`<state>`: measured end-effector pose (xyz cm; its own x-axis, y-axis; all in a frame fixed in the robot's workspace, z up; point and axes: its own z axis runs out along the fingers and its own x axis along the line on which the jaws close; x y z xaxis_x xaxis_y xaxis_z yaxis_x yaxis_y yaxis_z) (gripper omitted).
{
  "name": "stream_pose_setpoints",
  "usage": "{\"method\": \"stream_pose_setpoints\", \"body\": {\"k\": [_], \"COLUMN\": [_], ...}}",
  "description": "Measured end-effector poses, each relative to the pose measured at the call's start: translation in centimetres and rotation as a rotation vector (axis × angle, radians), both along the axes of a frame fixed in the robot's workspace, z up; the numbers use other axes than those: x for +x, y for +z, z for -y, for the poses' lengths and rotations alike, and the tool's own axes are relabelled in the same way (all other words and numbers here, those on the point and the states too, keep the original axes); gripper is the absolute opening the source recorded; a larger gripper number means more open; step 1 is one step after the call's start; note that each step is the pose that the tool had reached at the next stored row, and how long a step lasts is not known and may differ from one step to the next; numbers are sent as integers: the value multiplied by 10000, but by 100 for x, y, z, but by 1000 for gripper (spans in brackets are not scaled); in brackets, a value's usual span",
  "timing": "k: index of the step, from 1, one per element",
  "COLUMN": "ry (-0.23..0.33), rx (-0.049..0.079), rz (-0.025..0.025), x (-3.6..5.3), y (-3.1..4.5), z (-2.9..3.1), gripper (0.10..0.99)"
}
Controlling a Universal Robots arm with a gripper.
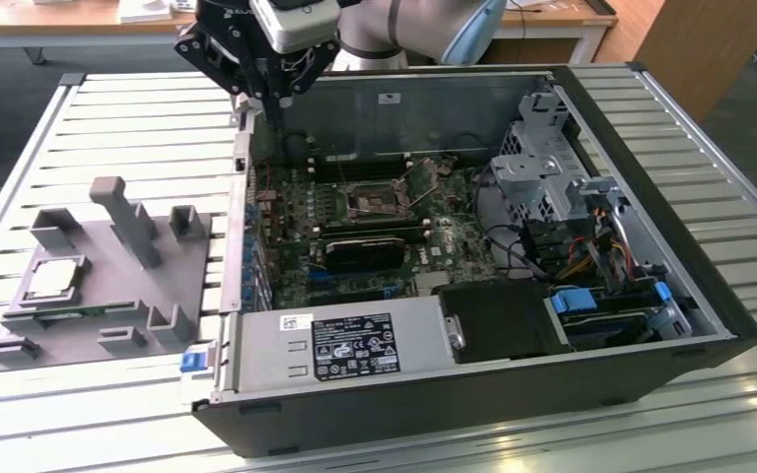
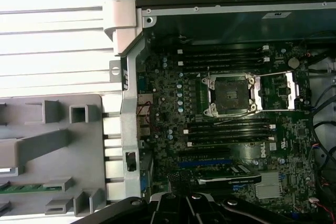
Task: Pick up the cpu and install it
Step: 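Reach for the cpu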
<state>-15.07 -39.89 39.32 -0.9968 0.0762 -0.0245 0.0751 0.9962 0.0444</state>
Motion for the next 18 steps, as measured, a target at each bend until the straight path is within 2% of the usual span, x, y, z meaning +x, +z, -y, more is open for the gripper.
{"method": "stream_pose_setpoints", "body": {"k": [18], "ry": [0], "rx": [0], "rz": [0], "x": [-42], "y": [0], "z": [0], "gripper": [106]}}
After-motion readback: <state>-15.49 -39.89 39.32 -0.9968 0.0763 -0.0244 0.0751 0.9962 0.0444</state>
